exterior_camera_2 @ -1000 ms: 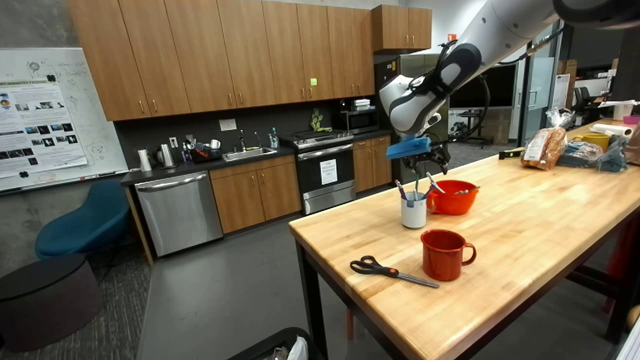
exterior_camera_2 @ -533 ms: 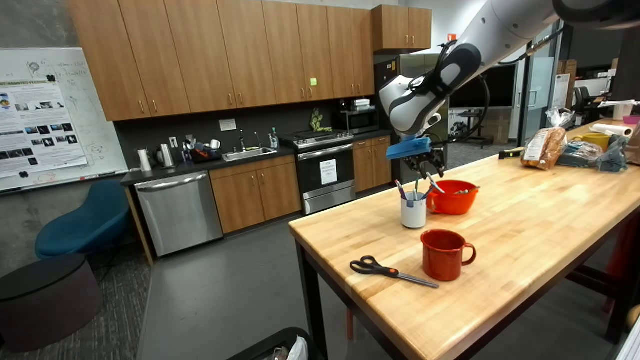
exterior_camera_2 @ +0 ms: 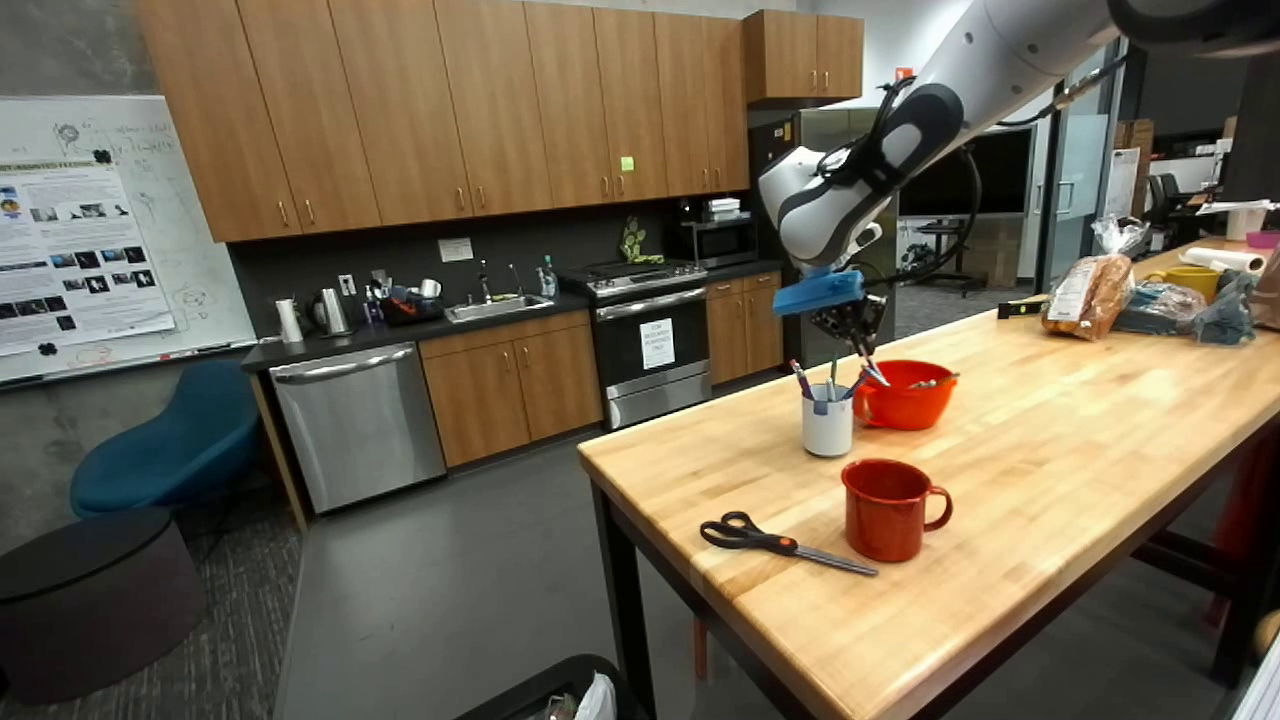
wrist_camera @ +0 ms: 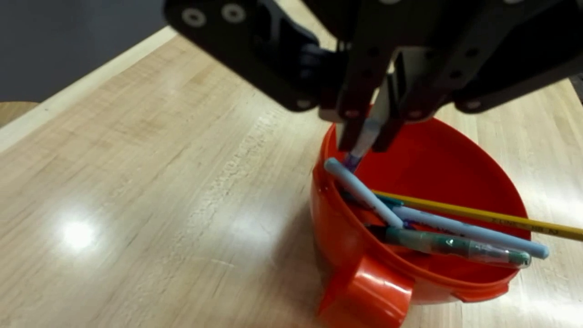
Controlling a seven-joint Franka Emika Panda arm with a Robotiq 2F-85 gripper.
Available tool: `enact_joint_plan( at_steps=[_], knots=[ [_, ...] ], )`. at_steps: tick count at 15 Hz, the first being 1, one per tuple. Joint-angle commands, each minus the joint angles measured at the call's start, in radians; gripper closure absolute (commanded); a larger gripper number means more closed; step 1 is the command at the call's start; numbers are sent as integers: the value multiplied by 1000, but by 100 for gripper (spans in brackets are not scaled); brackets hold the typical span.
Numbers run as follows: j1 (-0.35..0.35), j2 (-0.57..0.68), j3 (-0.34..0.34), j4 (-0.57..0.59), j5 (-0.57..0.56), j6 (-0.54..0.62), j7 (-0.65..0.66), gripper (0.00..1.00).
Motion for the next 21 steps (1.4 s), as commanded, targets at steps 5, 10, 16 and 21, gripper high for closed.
enact_joint_plan(
  at_steps=[5,10,16,21],
  knots=[
    [-4,-151,3,-34,34,-8,-133,97],
    [-19,-279,14,-63,198,9,-316,97],
    [-19,-397,21,-112,448,-31,-584,97],
    [-19,-435,32,-160,550,-111,-720,97]
  ],
)
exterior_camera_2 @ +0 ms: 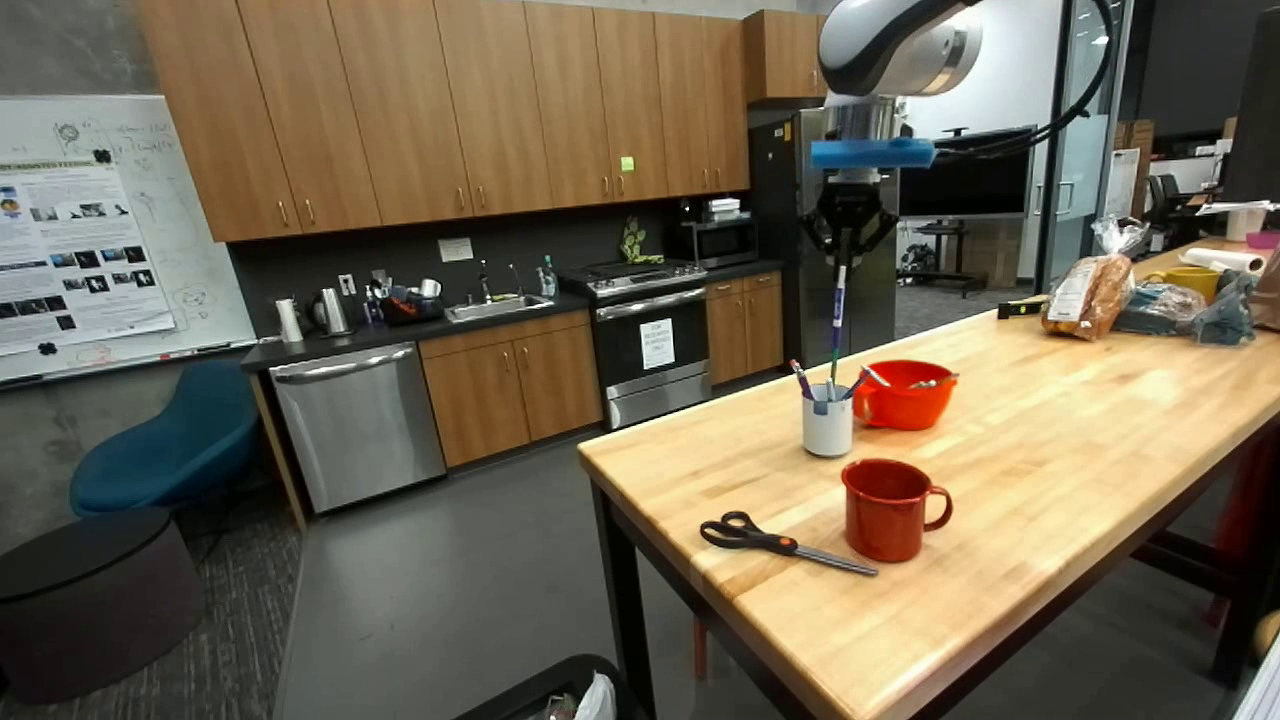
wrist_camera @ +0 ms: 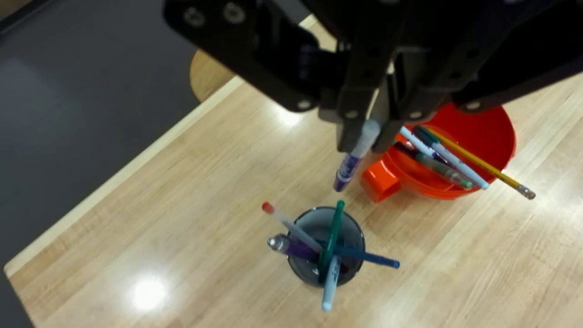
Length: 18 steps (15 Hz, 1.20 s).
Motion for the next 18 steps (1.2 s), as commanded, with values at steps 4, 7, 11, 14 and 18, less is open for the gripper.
enact_joint_plan(
  at_steps=[4,7,11,14,18],
  knots=[
    [-12,-45,29,-66,84,-107,-141,97],
    [-12,-48,38,-93,95,-92,-178,97],
    [-11,-50,50,-119,76,-39,-218,97],
    [-9,-50,57,-136,54,14,-258,97],
    [-9,-40,65,-155,16,55,-301,97]
  ],
)
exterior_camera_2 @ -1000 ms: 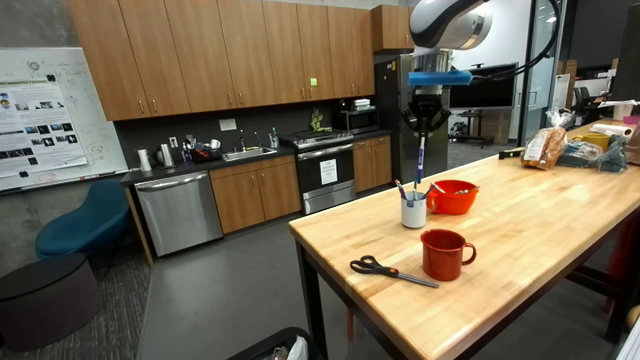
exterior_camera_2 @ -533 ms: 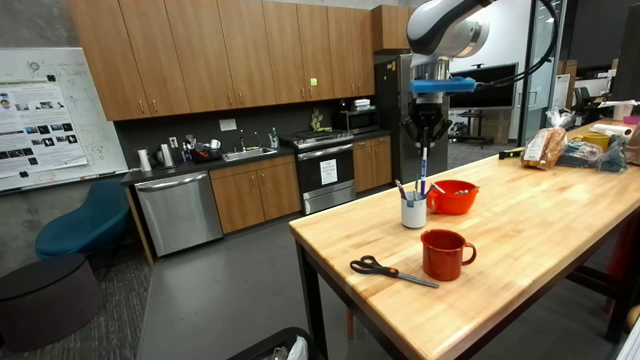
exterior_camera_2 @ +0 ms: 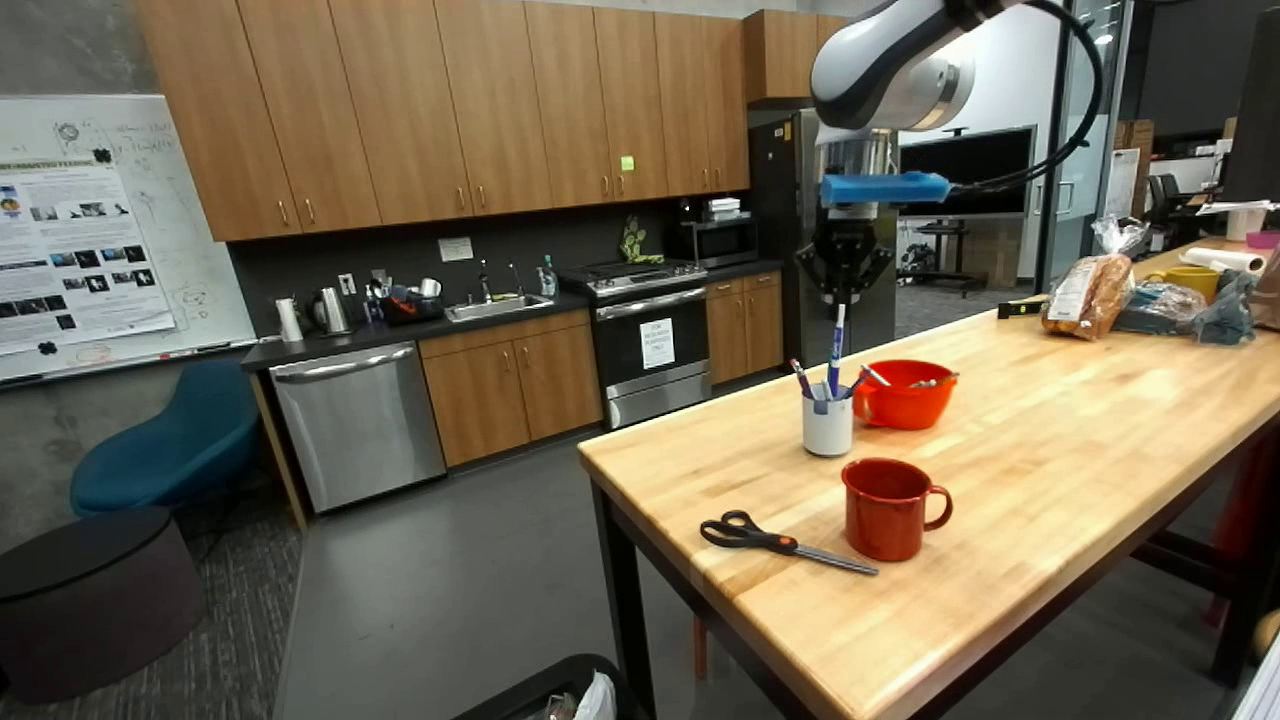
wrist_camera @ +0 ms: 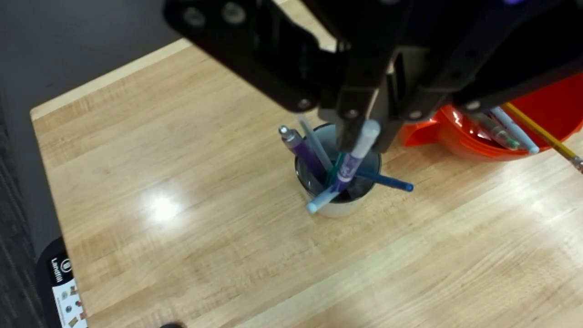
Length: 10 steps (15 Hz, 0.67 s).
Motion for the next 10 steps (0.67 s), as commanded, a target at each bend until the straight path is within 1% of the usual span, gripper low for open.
enact_joint_plan(
  at_steps=[1,2,3,6,10],
  knots=[
    [-9,-20,16,-38,-38,37,-41,63],
    [-10,-19,16,-42,-46,43,-47,63],
    [-12,-17,15,-44,-54,50,-45,60],
    [-27,-13,8,-45,-92,91,-11,41],
    [-70,-10,-4,-37,-158,156,68,13]
  ],
)
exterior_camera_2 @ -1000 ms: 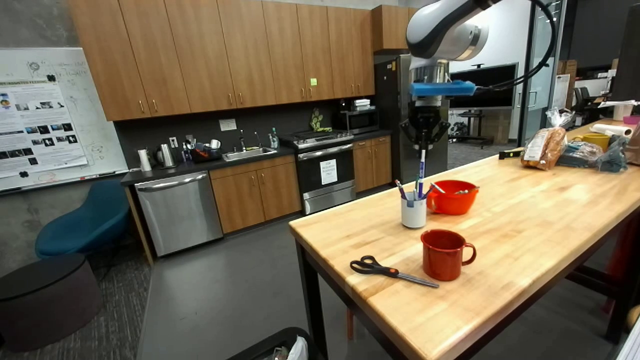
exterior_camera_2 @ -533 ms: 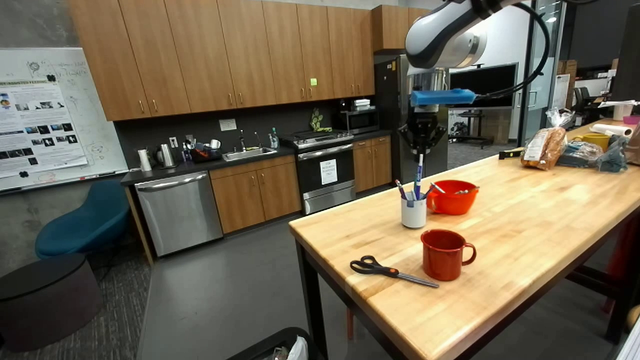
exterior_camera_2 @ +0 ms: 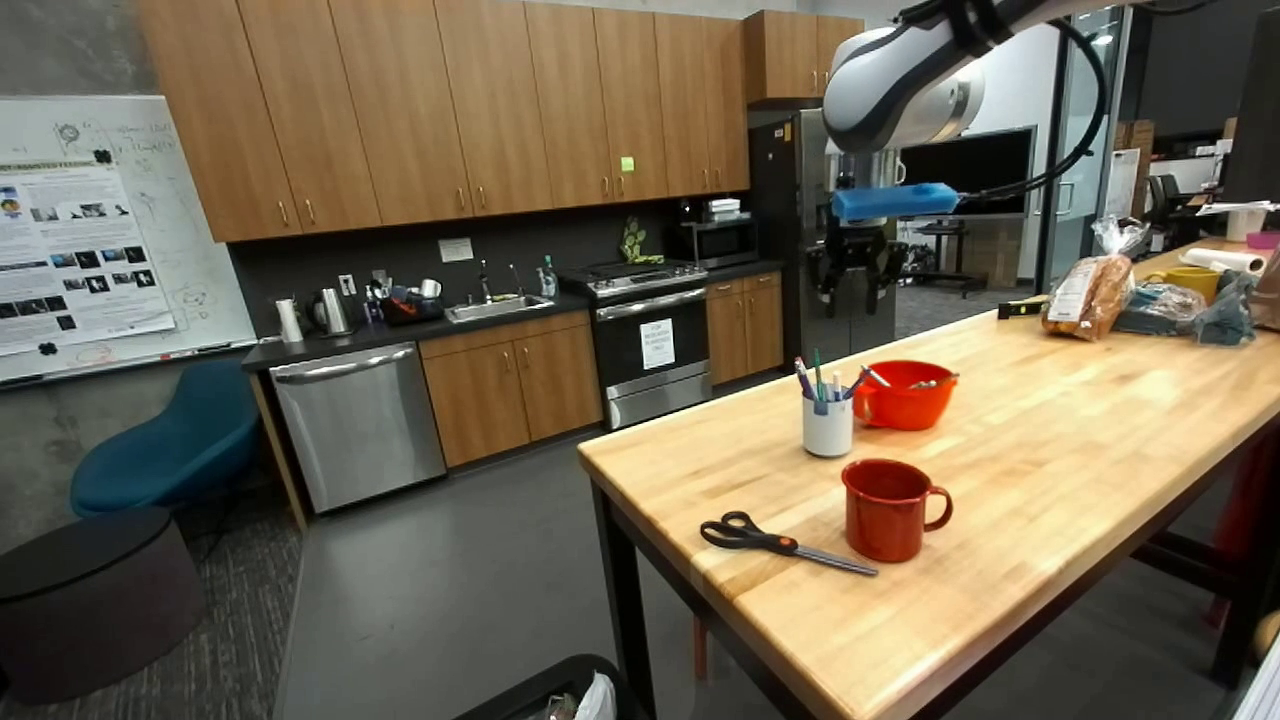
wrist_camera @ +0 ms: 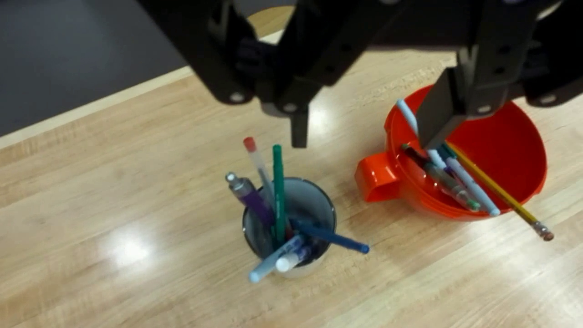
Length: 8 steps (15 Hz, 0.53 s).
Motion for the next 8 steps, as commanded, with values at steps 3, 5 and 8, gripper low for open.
enact_joint_plan(
  at_steps=[3,5,8],
  knots=[
    [-59,-7,-13,-7,-76,44,114,0],
    [-71,-10,-21,-25,-70,49,130,0],
    [-83,-29,-35,-80,-73,73,103,0]
  ],
)
